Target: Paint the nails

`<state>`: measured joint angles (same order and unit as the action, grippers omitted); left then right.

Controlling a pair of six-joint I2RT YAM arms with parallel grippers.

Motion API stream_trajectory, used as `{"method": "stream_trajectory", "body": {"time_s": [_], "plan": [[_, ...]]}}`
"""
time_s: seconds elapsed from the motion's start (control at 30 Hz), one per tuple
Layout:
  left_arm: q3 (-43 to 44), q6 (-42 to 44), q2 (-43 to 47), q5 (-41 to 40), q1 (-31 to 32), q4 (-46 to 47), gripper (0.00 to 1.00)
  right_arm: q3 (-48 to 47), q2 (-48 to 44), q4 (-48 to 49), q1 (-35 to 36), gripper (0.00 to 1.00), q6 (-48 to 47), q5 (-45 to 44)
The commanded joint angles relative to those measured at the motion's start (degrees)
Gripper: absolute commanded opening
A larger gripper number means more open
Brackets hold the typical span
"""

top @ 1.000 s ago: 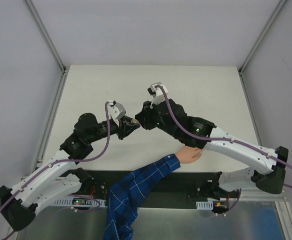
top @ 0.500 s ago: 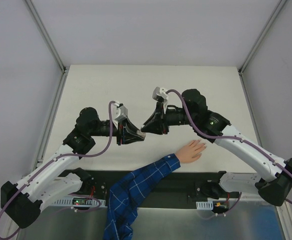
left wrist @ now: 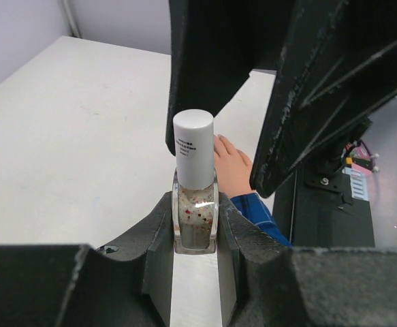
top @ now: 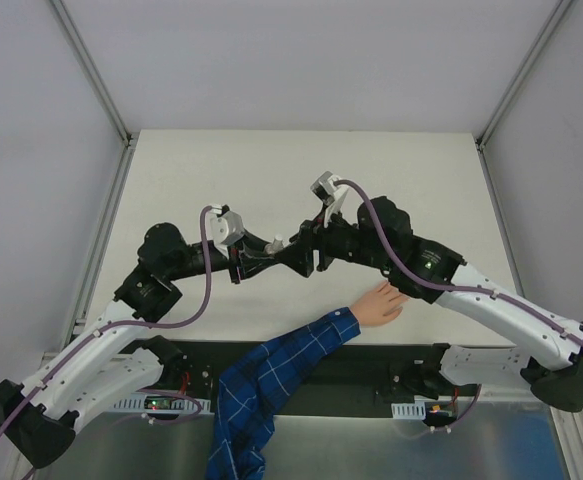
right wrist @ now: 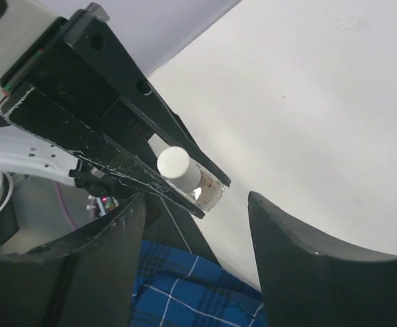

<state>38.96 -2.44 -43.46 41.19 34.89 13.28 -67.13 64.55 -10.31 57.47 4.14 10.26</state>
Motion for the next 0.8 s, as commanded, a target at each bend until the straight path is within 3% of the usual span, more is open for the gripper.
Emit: {"method": "stream_trajectory", "body": {"time_s": [0.0,0.2,0.27,0.53,0.77], "plan": [[0.6,3.2,1.5,-4.3,0.6,2.0,0.00,-5.6,0.3,-3.9,4.4,0.65,4.3,-19.3],[0.9,3.0,1.3,-5.5,0.9,1.3,0.00,-11.3,4.1,-8.6,10.5,0.63,5.0,-34.9],[0.8,3.1,1.3,-6.6,1.2,1.3,0.00,-12.2,5.7,-9.1,10.9,0.54,7.0,-37.4],[0.7,2.6,1.5,-8.9,1.3,1.2,0.00,-17.1,11.1,-9.8,12.4,0.38,10.0,-41.3],[0.6,2.6,1.5,-10.4,1.3,1.3,0.00,-17.5,14.1,-10.3,13.3,0.35,12.0,-42.2]]}}
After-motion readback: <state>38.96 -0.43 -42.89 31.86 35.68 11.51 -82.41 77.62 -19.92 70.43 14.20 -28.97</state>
